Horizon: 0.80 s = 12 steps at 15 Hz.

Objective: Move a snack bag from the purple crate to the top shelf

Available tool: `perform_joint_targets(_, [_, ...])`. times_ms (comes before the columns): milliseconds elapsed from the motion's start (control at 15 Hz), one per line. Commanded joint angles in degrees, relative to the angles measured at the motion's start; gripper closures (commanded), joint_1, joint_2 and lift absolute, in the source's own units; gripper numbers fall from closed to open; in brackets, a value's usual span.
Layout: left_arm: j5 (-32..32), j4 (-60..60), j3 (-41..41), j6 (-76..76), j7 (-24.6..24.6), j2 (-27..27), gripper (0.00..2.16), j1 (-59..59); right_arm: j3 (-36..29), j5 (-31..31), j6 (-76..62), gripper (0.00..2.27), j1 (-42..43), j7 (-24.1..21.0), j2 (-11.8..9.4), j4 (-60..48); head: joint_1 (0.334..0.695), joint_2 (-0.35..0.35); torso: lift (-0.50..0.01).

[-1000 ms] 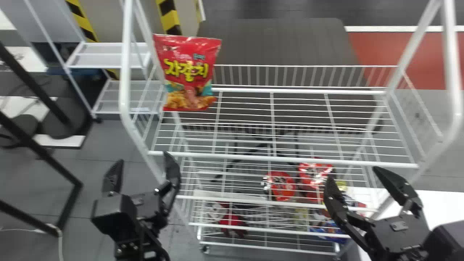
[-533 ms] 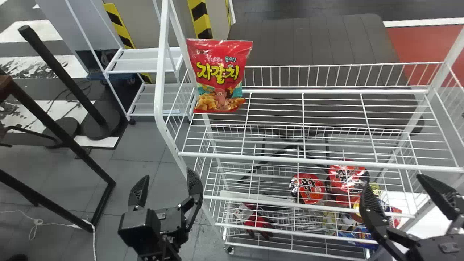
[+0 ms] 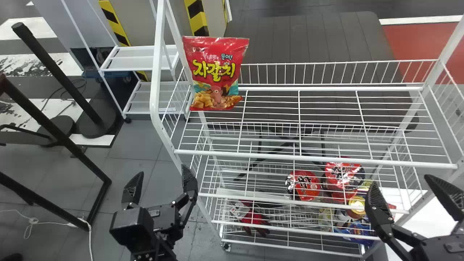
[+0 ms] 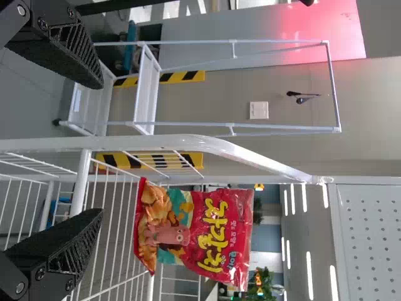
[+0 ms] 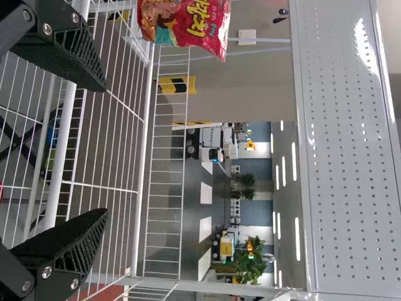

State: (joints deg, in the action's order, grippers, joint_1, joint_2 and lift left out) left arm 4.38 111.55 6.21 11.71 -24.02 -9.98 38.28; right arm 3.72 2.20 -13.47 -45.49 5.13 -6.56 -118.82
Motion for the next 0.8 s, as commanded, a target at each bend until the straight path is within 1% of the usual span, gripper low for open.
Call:
perform_joint_targets(0, [0.02, -0.02, 0.38, 0.29, 0.02, -0.04, 0.12, -0.05, -0.11, 0.0, -0.28, 0.14, -0.04, 0.06, 0.23, 0.34, 0.695, 0.159, 0.0])
perform_joint_targets(733, [0.02, -0.46, 1.17, 4.86, -0.24, 0.23, 0.12, 1.18, -0.46, 1.14, -1.69, 0.14, -0.3, 1.55, 0.23, 1.05, 0.695, 0.143, 0.0])
